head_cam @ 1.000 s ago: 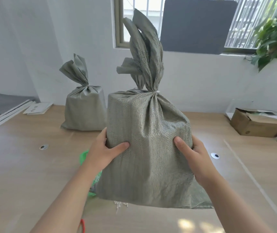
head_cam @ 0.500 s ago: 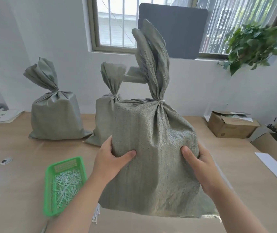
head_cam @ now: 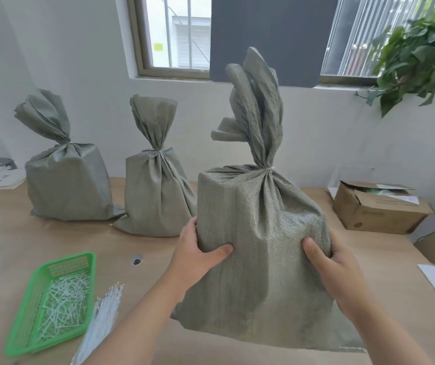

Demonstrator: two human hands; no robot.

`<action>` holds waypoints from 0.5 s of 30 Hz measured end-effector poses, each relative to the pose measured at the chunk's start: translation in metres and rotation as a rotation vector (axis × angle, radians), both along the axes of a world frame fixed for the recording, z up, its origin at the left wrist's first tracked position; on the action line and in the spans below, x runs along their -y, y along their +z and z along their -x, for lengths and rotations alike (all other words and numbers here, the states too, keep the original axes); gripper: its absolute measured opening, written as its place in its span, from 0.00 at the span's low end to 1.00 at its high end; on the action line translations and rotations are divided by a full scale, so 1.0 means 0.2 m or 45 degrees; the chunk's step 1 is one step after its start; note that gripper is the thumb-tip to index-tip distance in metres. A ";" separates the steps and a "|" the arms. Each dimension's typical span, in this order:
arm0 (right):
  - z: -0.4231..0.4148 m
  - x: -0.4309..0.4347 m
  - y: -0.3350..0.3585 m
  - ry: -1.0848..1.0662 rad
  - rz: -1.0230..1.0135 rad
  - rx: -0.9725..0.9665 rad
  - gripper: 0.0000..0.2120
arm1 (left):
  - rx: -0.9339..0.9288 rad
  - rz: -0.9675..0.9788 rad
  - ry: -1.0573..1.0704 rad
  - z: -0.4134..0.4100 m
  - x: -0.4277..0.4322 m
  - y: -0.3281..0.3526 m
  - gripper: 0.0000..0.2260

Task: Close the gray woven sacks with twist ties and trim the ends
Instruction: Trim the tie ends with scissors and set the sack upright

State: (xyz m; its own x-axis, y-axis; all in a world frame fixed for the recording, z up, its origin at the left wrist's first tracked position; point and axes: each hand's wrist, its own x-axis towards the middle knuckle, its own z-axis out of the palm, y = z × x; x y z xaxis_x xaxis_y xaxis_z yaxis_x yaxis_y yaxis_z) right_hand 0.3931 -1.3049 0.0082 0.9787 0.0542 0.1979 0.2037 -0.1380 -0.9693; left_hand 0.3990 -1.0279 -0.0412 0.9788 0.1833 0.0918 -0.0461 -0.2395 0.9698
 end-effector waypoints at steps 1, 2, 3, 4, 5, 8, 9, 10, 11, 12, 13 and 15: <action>-0.05 0.06 0.00 0.010 0.012 -0.007 0.12 | -0.009 0.023 -0.010 -0.04 0.07 0.00 0.41; -0.11 0.12 0.00 0.014 0.025 -0.018 0.11 | -0.017 0.044 -0.023 -0.09 0.13 -0.01 0.41; -0.17 0.17 -0.01 0.022 0.036 -0.026 0.10 | -0.021 0.058 -0.041 -0.15 0.19 -0.02 0.41; -0.23 0.22 -0.02 0.029 0.049 -0.033 0.10 | -0.030 0.063 -0.056 -0.20 0.24 -0.02 0.40; -0.29 0.27 -0.03 0.036 0.064 -0.038 0.09 | -0.042 0.060 -0.063 -0.25 0.28 -0.03 0.41; -0.46 0.38 -0.07 0.056 0.097 -0.037 0.10 | -0.092 0.038 -0.046 -0.42 0.37 -0.05 0.46; -0.51 0.40 -0.09 0.060 0.103 -0.035 0.12 | -0.102 0.024 -0.043 -0.48 0.39 -0.06 0.47; -0.57 0.43 -0.11 0.063 0.108 -0.036 0.13 | -0.115 0.002 -0.038 -0.54 0.41 -0.06 0.48; -0.63 0.45 -0.12 0.066 0.115 -0.038 0.14 | -0.123 -0.028 -0.036 -0.59 0.42 -0.05 0.48; -0.69 0.46 -0.14 0.064 0.119 -0.039 0.15 | -0.134 -0.060 -0.031 -0.64 0.43 -0.04 0.48; -0.75 0.47 -0.15 0.060 0.125 -0.039 0.15 | -0.142 -0.085 -0.033 -0.70 0.44 -0.04 0.48; -0.88 0.48 -0.18 0.049 0.137 -0.034 0.16 | -0.153 -0.097 -0.049 -0.82 0.45 -0.04 0.47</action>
